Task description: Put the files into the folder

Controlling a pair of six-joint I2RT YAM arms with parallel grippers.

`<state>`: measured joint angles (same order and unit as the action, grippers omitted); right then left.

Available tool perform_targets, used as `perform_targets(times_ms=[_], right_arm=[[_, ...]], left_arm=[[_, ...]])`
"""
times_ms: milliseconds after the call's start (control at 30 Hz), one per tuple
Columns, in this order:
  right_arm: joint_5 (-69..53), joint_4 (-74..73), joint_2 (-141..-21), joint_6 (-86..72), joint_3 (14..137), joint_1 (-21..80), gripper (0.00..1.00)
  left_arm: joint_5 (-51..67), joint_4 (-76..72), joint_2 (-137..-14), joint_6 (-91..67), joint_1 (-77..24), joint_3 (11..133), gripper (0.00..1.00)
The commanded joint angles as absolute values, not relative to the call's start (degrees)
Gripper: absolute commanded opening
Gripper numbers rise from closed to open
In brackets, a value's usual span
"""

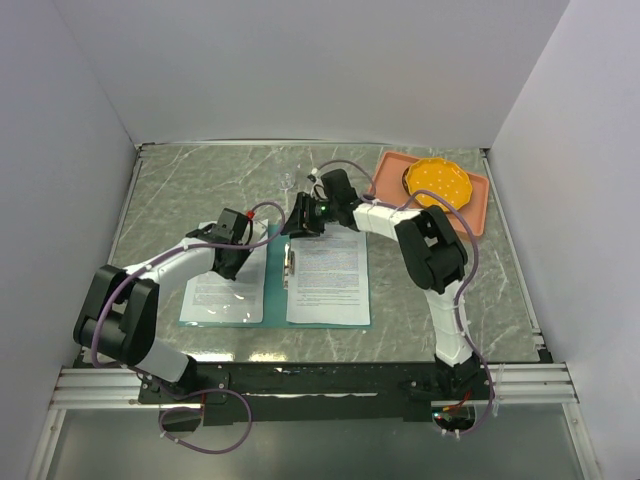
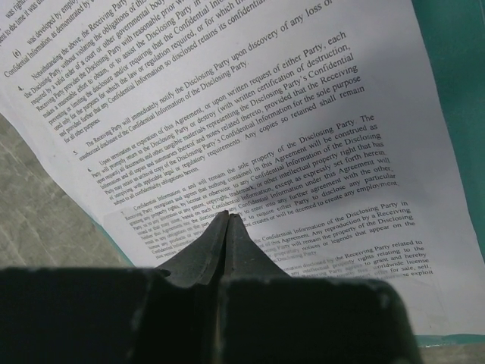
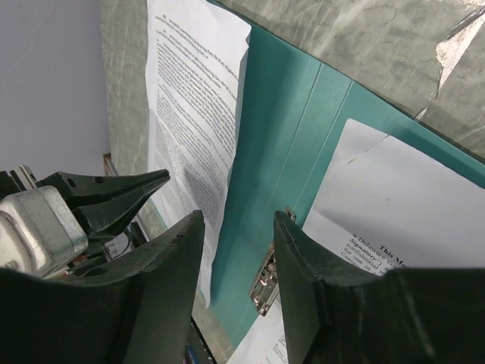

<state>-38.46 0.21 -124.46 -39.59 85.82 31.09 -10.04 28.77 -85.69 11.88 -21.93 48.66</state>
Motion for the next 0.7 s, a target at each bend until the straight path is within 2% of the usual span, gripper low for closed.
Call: perform_targets(times_ms=[0,667], right_arm=[[-38.8,0.9,-126.1,-39.3,87.3,30.8,0.50],[-39.1,2.3,-128.6,-41.8,88.3,31.5,0.49]], left_arm=[[-8.9,27.4,-85.2,11.7,-21.8,48.0,0.03],[-7.8,25.8,-85.0,12.5,-21.7,45.9,0.01]])
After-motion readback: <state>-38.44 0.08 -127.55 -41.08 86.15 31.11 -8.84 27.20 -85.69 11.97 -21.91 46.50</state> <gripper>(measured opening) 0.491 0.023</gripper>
